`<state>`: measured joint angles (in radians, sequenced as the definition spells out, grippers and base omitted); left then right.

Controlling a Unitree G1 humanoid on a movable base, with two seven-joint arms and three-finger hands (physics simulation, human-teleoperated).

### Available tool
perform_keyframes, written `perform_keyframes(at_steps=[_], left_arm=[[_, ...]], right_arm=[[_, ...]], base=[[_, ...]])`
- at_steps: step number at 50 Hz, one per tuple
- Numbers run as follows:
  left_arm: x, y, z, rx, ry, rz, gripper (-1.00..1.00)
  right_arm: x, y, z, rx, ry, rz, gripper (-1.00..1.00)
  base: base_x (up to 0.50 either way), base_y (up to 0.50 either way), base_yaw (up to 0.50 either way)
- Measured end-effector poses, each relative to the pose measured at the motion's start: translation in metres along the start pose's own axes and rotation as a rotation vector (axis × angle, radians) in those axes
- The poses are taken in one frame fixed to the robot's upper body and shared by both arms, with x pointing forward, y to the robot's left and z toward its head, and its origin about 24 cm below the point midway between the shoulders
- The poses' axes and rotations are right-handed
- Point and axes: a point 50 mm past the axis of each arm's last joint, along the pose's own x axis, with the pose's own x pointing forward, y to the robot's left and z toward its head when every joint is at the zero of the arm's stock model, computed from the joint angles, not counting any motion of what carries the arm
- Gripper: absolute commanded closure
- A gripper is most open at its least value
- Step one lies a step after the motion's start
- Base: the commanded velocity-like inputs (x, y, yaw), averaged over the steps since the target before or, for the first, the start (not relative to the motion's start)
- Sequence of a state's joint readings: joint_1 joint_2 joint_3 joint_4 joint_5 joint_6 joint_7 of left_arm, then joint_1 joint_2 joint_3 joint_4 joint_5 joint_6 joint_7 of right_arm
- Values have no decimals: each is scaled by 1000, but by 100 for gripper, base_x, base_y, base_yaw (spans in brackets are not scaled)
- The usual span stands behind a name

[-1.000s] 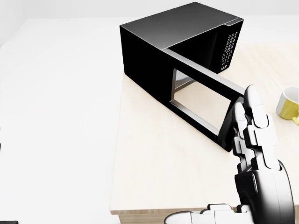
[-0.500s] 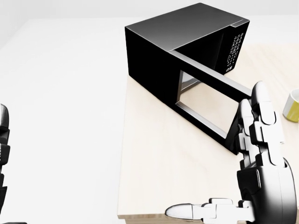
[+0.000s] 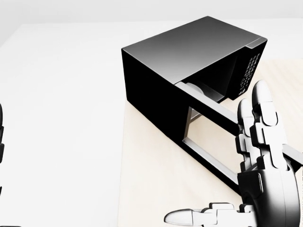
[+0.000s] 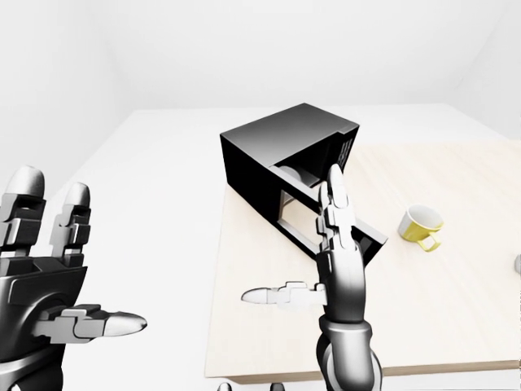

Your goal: Close the microwave.

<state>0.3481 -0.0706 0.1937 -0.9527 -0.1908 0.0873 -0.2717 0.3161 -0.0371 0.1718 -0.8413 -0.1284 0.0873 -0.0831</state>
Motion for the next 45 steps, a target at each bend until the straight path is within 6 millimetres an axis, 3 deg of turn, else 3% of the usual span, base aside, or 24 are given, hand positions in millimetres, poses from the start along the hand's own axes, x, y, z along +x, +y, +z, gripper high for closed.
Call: perform_keyframes(at_steps=[7, 32, 45], left_arm=[[0, 0, -1, 0, 2, 4, -100], [-1, 1, -5, -12, 18, 24, -100], [1, 2, -6, -18, 18, 29, -100]], right_arm=[[-1, 0, -1, -3, 4, 0, -100], [-1, 3, -9, -19, 39, 2, -100], [3, 8, -32, -17, 121, 22, -100]], base=[[50, -1, 0], [0, 0, 0], [0, 0, 0]])
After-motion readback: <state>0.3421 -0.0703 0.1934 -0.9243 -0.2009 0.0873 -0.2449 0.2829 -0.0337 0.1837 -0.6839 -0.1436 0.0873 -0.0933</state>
